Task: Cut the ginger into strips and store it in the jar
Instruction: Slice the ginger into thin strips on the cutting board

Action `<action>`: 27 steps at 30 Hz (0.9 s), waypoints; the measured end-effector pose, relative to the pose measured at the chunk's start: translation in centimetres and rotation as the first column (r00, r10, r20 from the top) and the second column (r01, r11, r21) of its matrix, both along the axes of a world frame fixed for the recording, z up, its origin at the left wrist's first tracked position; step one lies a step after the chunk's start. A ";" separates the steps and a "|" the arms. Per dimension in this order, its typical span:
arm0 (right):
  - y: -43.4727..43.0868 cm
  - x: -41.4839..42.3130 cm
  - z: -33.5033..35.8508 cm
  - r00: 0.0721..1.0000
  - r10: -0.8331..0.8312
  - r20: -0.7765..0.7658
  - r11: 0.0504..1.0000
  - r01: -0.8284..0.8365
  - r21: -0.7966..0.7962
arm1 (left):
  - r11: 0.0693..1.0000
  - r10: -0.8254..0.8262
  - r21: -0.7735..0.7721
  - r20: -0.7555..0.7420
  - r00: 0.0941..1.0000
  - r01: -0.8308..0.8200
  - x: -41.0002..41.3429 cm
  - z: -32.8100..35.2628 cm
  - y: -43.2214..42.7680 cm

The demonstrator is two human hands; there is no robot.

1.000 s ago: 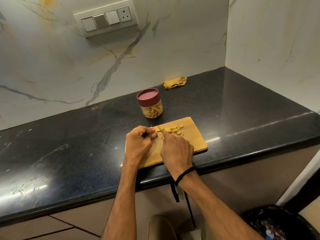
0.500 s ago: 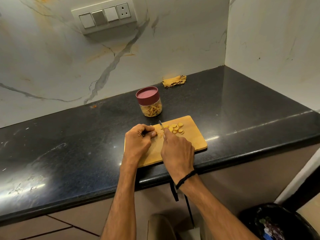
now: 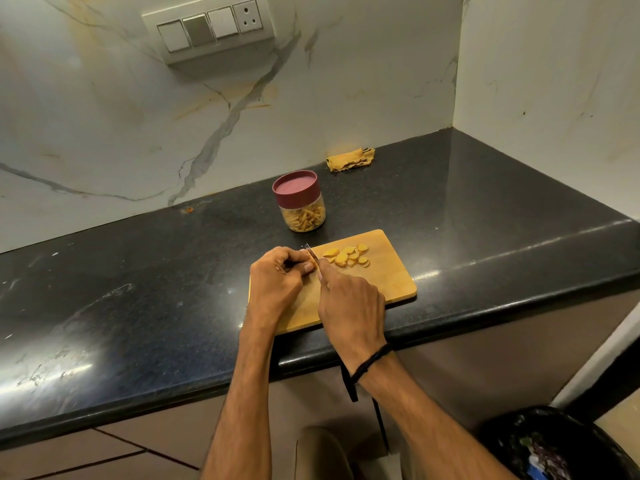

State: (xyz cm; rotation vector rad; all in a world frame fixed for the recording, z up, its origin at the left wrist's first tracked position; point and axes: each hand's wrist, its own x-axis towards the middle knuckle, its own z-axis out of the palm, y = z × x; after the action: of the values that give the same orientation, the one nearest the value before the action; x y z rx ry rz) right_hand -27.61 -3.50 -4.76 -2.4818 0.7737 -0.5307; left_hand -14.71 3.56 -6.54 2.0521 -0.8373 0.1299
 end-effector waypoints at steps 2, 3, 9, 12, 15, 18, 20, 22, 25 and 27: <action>0.0 0.0 0.0 1.000 0.004 -0.009 1.000 -0.004 0.005 | 1.000 -0.001 -0.009 -0.010 1.000 0.001 0.0 0.0 0.0; 0.0 0.0 0.0 1.000 0.006 -0.014 1.000 -0.006 0.006 | 1.000 -0.001 -0.012 -0.011 1.000 0.001 0.0 0.0 0.0; 0.1 0.0 0.1 1.000 0.012 -0.013 1.000 -0.012 0.001 | 1.000 -0.001 -0.016 -0.008 1.000 0.000 0.0 0.0 0.1; 0.1 0.0 0.1 1.000 0.015 -0.013 1.000 -0.015 -0.001 | 1.000 -0.005 -0.024 0.004 1.000 0.005 0.0 0.0 0.0; 0.3 0.0 0.2 0.999 0.018 -0.029 1.000 -0.018 -0.008 | 1.000 -0.001 -0.027 0.007 1.000 0.001 0.1 -0.1 0.0; 0.5 0.2 0.5 0.997 0.020 -0.069 1.000 -0.022 -0.022 | 1.000 -0.003 -0.028 0.006 1.000 0.003 0.1 -0.2 0.1; 0.5 0.7 0.7 0.996 0.023 -0.091 0.999 -0.025 -0.021 | 0.999 -0.009 -0.035 0.019 1.000 0.009 0.0 -0.1 0.2; 0.5 1.0 0.8 0.995 0.016 -0.103 1.000 -0.019 -0.024 | 0.999 -0.004 -0.039 0.023 1.000 0.005 0.0 -0.1 0.1; 0.7 0.4 0.5 0.989 0.016 -0.145 0.999 -0.023 -0.042 | 1.000 0.009 -0.024 0.039 0.999 -0.008 0.0 -0.2 0.0; 1.0 -0.2 0.5 0.986 0.005 -0.169 0.998 -0.016 -0.059 | 1.000 0.011 -0.021 0.064 0.998 -0.010 -0.1 -0.2 0.0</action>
State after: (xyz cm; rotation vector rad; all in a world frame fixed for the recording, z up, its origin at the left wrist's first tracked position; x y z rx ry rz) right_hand -27.77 -2.54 -4.23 -2.6104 0.8196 -0.3467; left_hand -14.77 3.55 -6.74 2.0425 -0.8617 0.2105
